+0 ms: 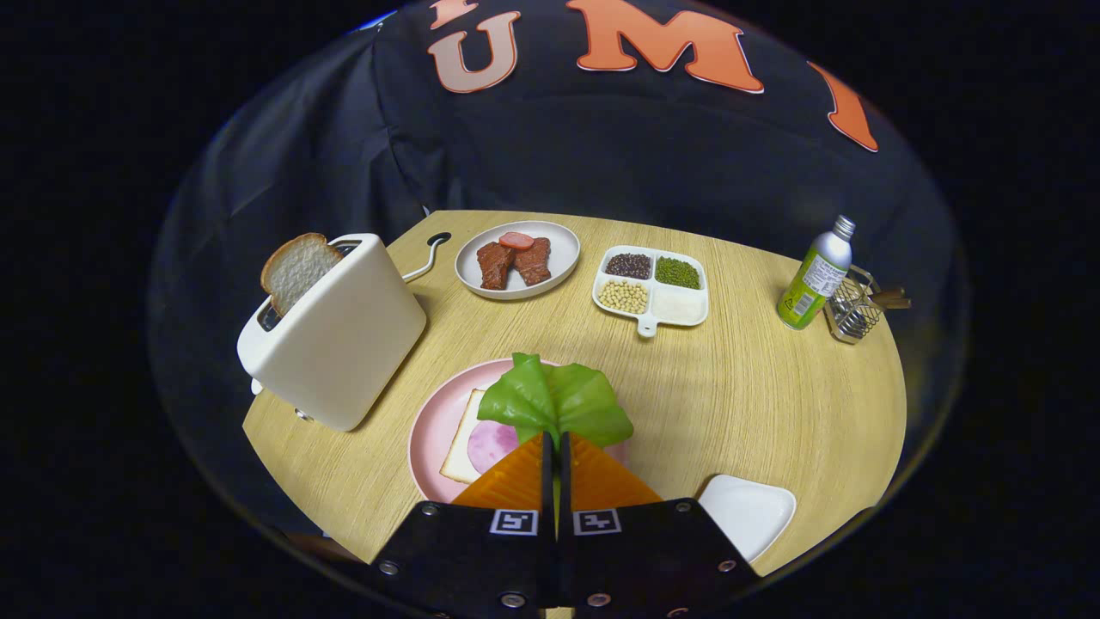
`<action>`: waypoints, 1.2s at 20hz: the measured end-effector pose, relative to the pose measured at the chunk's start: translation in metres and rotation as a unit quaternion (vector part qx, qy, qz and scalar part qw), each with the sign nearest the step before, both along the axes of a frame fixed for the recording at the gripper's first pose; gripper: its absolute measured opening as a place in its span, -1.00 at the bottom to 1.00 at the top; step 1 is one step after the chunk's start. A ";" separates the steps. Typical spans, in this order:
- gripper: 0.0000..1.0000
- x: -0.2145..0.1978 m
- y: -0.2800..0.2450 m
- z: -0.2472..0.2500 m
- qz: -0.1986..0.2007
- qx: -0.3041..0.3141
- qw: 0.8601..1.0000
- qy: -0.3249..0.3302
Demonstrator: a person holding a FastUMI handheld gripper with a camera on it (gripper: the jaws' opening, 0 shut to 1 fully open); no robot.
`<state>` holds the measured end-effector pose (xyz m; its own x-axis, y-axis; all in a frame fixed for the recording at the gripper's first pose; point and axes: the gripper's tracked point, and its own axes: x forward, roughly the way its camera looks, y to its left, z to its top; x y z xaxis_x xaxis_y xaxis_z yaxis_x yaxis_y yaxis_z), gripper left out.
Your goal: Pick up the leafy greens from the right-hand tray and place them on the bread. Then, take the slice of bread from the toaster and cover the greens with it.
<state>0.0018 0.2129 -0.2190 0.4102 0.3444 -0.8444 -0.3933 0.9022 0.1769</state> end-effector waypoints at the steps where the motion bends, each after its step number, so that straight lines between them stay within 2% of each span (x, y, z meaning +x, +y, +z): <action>1: -0.99 0.001 0.006 -0.002 0.002 0.002 1.000 0.002; 6: -0.98 0.001 0.025 -0.021 0.015 0.001 1.000 0.020; 18: -0.94 0.001 0.048 -0.061 0.016 -0.023 0.998 0.049; 20: -0.90 0.001 0.048 -0.059 0.015 -0.023 0.998 0.049; 24: -0.64 -0.001 0.045 -0.057 0.028 -0.044 0.998 0.043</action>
